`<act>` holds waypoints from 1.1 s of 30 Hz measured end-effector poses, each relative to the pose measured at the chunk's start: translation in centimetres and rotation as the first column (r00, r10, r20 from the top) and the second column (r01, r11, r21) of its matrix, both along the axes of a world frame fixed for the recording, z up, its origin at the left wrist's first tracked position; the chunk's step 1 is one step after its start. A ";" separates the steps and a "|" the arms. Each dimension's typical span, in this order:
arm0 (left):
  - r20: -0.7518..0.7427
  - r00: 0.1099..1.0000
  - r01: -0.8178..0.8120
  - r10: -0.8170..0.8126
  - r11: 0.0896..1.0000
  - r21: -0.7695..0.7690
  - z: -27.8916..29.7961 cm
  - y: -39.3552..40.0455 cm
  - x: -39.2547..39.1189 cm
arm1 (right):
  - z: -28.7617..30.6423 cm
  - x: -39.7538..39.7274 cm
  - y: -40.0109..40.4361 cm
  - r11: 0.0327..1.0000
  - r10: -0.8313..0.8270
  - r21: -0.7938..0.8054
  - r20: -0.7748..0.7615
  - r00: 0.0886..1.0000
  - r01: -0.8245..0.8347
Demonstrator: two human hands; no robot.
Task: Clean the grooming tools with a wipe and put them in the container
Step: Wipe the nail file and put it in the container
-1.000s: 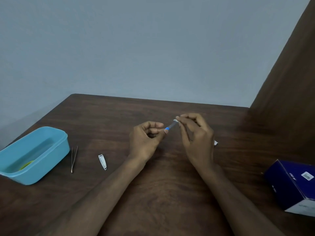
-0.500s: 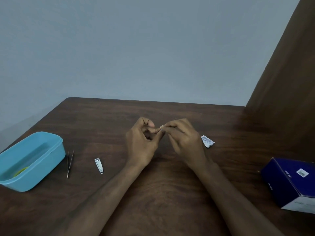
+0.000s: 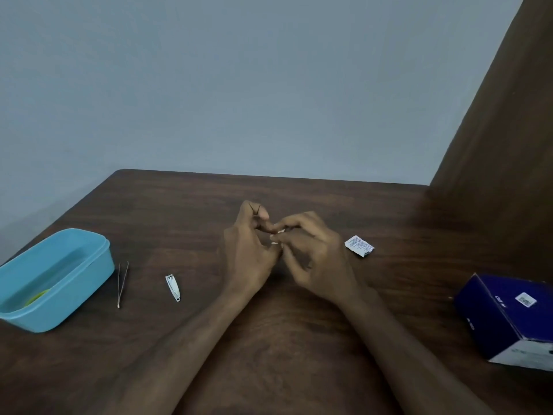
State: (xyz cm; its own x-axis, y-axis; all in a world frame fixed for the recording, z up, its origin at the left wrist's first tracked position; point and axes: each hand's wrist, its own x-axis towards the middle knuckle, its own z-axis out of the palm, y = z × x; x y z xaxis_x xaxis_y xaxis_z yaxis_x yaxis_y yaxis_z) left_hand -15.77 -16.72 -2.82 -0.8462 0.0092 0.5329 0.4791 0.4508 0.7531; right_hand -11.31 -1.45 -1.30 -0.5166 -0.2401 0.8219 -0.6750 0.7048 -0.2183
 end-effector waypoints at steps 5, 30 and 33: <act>-0.035 0.999 -0.043 0.038 0.987 -0.155 0.7 0.2 1.1 | 0.0 -0.7 1.1 1.000 0.006 0.008 0.064 0.998 -0.006; -0.060 0.996 -0.065 0.069 0.996 0.067 0.5 0.0 0.2 | -0.4 -1.7 4.3 0.886 -0.379 -0.284 0.007 0.925 0.366; -0.050 0.997 -0.058 0.060 0.997 0.045 0.5 0.1 0.1 | 0.4 -0.7 3.2 0.888 -0.334 -0.352 -0.048 0.941 0.297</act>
State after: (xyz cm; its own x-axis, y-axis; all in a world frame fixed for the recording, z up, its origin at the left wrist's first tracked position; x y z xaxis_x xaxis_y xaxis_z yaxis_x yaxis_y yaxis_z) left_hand -15.63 -16.64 -2.32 -0.8160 -0.0642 0.5744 0.4912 0.4468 0.7477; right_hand -12.01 1.78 -0.89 -0.4260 0.2199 0.8776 -0.4608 0.7820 -0.4196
